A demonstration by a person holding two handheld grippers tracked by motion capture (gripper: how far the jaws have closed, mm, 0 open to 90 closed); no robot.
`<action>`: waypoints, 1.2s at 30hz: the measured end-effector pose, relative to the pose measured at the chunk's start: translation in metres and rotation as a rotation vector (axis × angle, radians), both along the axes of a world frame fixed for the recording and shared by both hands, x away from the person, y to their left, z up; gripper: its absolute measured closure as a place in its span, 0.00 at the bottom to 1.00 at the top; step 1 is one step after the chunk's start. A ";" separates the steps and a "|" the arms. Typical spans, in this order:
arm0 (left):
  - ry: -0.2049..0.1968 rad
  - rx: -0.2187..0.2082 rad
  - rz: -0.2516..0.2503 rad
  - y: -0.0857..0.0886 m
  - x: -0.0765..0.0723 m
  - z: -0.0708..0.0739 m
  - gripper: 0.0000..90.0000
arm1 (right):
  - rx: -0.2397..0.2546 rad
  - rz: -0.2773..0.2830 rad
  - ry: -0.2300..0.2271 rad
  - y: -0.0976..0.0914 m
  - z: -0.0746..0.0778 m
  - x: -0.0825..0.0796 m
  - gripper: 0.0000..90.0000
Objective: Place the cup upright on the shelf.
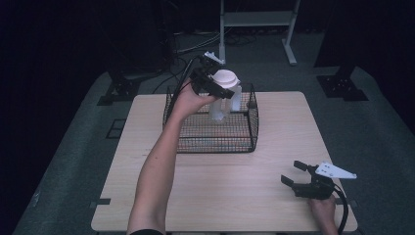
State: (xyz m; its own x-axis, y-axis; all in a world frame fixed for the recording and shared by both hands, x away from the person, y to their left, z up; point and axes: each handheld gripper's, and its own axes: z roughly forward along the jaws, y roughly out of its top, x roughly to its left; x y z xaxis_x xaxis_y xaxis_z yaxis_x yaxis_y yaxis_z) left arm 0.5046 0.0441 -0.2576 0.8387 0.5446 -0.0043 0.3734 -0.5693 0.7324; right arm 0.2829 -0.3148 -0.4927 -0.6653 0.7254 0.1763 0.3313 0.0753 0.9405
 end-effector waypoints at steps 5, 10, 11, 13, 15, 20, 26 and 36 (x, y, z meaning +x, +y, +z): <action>0.009 0.017 0.009 -0.006 0.007 -0.010 0.06 | 0.004 -0.001 -0.003 0.000 0.000 0.000 0.14; 0.027 -0.001 0.030 -0.007 0.015 -0.024 0.06 | 0.006 -0.001 0.000 0.000 0.000 0.000 0.14; 0.030 0.008 0.027 -0.007 0.017 -0.027 0.06 | 0.004 -0.001 0.000 -0.001 0.000 0.000 0.14; 0.044 0.033 0.028 -0.011 0.019 -0.034 0.06 | 0.008 -0.001 -0.001 -0.001 0.000 0.000 0.14; 0.050 0.045 0.025 -0.013 0.020 -0.039 0.06 | 0.007 -0.001 -0.003 -0.001 0.000 0.000 0.14; 0.067 0.043 0.035 -0.013 0.023 -0.052 0.06 | 0.007 -0.001 -0.006 -0.001 0.000 0.000 0.14; 0.083 0.047 0.051 -0.010 0.027 -0.068 0.06 | 0.011 -0.001 -0.002 -0.001 0.000 -0.001 0.14; 0.101 0.038 0.074 -0.010 0.031 -0.088 0.06 | 0.009 -0.001 -0.007 -0.001 0.000 -0.001 0.14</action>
